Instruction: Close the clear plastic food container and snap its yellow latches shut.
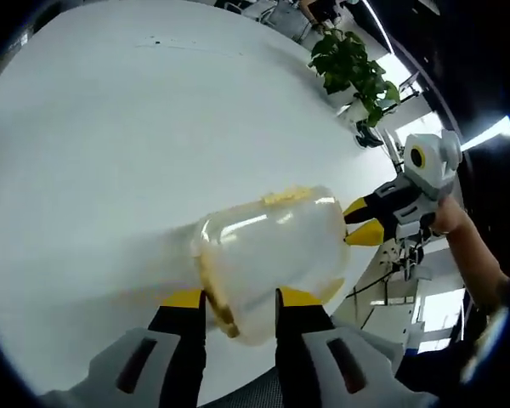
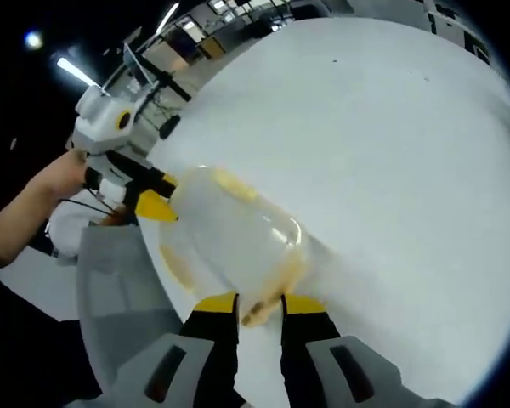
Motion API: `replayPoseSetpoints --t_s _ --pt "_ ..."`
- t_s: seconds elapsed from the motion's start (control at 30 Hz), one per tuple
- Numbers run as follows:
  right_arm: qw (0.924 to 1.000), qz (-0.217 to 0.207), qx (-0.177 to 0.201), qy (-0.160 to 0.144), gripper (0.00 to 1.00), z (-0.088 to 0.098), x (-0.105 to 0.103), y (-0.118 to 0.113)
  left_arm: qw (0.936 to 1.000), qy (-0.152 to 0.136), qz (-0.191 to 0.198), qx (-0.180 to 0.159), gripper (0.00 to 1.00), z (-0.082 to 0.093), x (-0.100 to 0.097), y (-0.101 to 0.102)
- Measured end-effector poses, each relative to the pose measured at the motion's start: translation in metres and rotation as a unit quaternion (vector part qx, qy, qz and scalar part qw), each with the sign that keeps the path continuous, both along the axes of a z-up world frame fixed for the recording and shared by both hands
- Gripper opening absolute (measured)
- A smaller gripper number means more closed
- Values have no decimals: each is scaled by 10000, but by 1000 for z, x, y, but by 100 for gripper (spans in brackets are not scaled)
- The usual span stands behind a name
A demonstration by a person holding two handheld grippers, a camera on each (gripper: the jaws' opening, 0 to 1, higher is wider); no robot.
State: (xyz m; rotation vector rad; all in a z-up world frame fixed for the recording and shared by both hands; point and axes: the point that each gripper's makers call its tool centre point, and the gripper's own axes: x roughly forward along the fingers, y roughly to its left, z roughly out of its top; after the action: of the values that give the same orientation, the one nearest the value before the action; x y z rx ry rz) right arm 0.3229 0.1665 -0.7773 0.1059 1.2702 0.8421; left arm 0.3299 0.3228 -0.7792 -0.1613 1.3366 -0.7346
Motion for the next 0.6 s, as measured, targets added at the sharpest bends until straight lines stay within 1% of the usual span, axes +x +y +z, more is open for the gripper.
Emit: replayPoseSetpoints --t_s 0.07,0.1,0.13,0.17,0.23,0.27,0.37,0.4,0.6 --pt "9998 -107 118 151 15 -1 -1 0 10000 21 -14 15 29 1 -1 0" --pt "9998 -111 131 130 15 -1 0 -1 10000 30 -21 32 29 0 0 -2" --pt "9991 -385 157 129 14 1 7 1 10000 3 -40 67 29 1 0 0" --pt "9992 -266 238 163 14 4 8 2 10000 12 -45 56 29 2 0 -3" --pt "9994 -248 222 73 14 6 9 1 10000 28 -8 43 29 1 0 -4" --pt "9994 -266 216 56 14 5 5 2 10000 25 -8 41 29 1 0 -4" --pt "9991 -326 249 50 14 5 6 2 10000 27 2 35 29 1 1 -7" --pt "9991 -345 250 46 14 2 5 1 10000 28 16 31 29 2 1 -7" --pt "9988 -421 231 29 15 2 -1 3 10000 3 21 42 30 -1 3 -10"
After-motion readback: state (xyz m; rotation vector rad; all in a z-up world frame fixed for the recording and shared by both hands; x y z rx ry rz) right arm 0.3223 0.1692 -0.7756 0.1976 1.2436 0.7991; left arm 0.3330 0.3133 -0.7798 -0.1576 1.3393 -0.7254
